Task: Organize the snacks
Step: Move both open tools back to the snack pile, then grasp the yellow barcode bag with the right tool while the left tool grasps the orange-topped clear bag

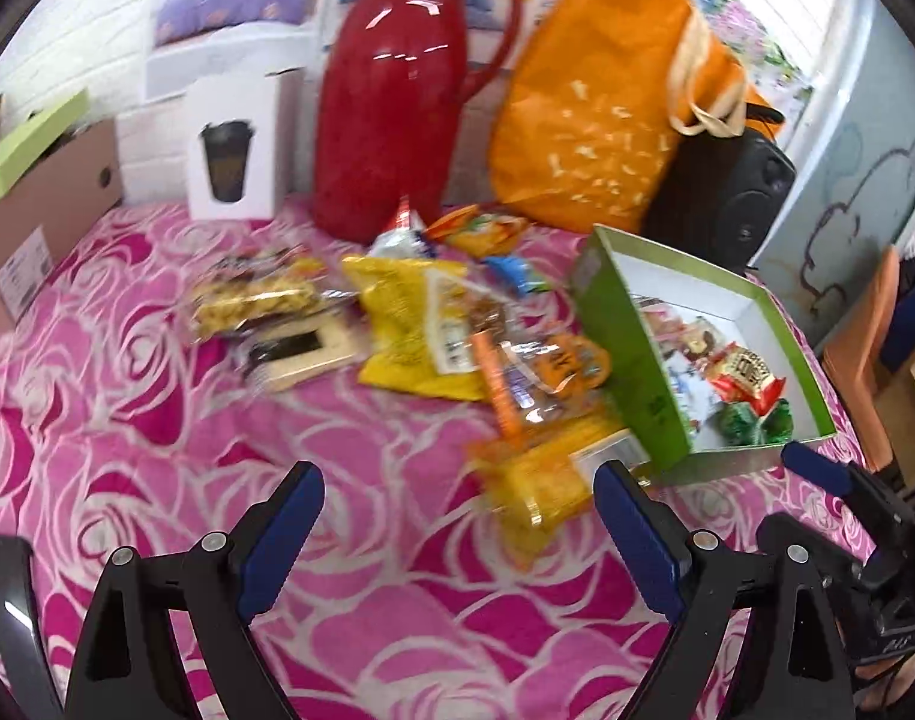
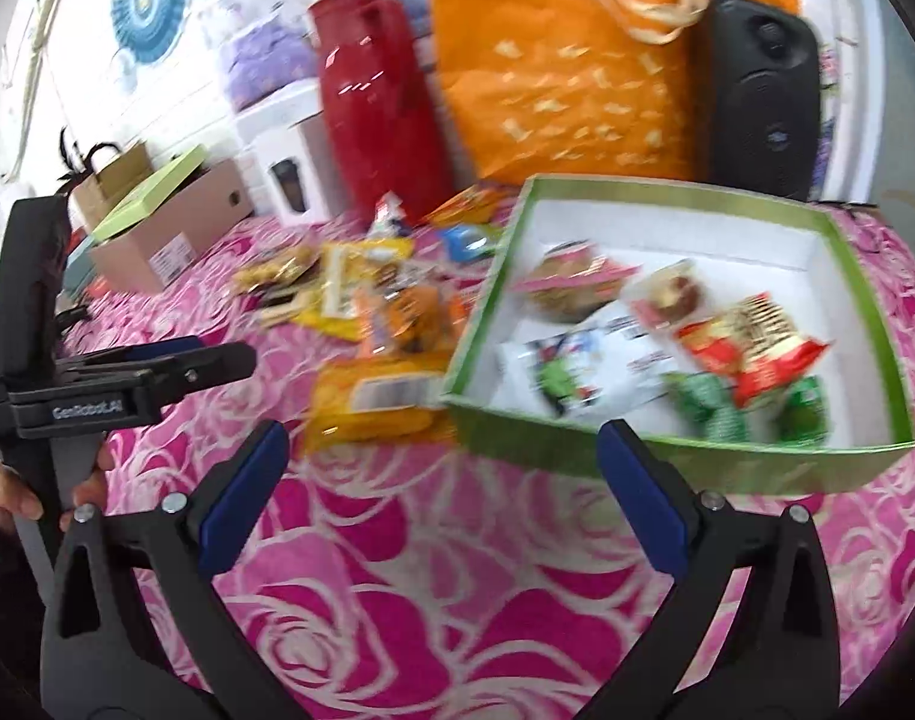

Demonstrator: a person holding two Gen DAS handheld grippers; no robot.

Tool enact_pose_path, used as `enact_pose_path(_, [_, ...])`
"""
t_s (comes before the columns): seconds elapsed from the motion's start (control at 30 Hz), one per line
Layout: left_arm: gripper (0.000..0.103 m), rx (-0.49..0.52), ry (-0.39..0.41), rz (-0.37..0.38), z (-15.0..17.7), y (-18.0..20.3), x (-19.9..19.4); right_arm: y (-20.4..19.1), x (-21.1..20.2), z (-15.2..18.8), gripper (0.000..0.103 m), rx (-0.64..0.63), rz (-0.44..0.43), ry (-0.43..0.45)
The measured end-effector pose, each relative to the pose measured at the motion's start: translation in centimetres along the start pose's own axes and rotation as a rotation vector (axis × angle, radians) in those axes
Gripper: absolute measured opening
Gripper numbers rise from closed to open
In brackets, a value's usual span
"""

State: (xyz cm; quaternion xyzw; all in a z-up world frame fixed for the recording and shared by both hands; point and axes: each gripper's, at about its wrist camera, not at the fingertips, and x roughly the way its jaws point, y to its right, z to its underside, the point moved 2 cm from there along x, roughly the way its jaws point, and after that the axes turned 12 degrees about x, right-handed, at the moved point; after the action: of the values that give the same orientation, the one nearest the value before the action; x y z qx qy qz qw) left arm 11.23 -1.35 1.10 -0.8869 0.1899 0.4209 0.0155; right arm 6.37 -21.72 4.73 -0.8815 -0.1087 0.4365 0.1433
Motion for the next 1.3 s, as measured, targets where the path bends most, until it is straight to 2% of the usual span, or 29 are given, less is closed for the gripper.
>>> enact_pose_path(0.13, [0.093,0.017,0.000,0.037,0.6,-0.5,0.3,-2.4,2.1,1.0,0.100,-0.039,-0.018,-0.063])
enact_pose_path(0.17, [0.093,0.036,-0.002,0.061,0.5,-0.2,0.6,-2.7,2.4,1.3,0.096,-0.049,-0.012,-0.076])
enact_pose_path(0.23, [0.093,0.082,-0.007,0.103,0.2,0.5,1.3,-2.7,2.8,1.7,0.095,-0.054,0.003,-0.100])
enact_pose_path(0.3, [0.093,0.114,-0.005,0.131,-0.9,1.2,2.0,-2.5,3.0,2.1,0.095,-0.039,0.006,-0.117])
enact_pose_path(0.37, [0.092,0.133,-0.003,0.132,-2.7,1.5,2.9,-2.1,3.2,2.2,0.089,0.005,0.000,-0.136])
enact_pose_path(0.5, [0.084,0.165,-0.005,0.191,-5.9,2.1,5.3,-1.7,3.8,2.2,0.082,0.063,-0.002,-0.159])
enact_pose_path(0.53, [0.079,0.180,-0.011,0.199,-6.5,2.4,6.1,-1.8,3.9,2.3,0.081,0.063,0.005,-0.162])
enact_pose_path(0.63, [0.077,0.209,-0.046,0.195,-7.5,2.8,8.0,-1.9,3.9,2.5,0.081,0.056,0.012,-0.171])
enact_pose_path(0.67, [0.073,0.212,-0.057,0.205,-7.4,3.0,8.4,-1.9,3.9,2.6,0.081,0.058,0.014,-0.173])
enact_pose_path(0.73, [0.049,0.236,-0.126,0.222,-6.9,3.5,10.2,-1.8,3.7,2.7,0.081,0.059,0.020,-0.174])
enact_pose_path(0.77, [0.047,0.246,-0.147,0.222,-6.3,3.6,10.7,-1.7,3.5,2.6,0.081,0.061,0.022,-0.171])
enact_pose_path(0.83, [0.045,0.238,-0.115,0.251,-5.5,3.3,10.4,-1.5,3.3,2.6,0.081,0.067,0.018,-0.166])
enact_pose_path(0.93, [0.035,0.172,-0.113,0.279,-3.8,2.3,8.8,-1.4,3.5,2.6,0.081,0.078,0.015,-0.171])
enact_pose_path(1.1, [0.034,0.107,-0.135,0.279,0.2,1.0,6.2,-1.7,4.3,3.0,0.081,0.096,-0.017,-0.190])
enact_pose_path(1.23, [0.034,0.068,-0.124,0.308,2.6,0.4,4.3,-2.0,4.8,3.2,0.081,0.106,-0.040,-0.210])
enact_pose_path(1.3, [0.035,0.043,-0.102,0.269,3.0,-0.4,3.2,-2.1,5.3,3.0,0.081,0.117,-0.051,-0.214])
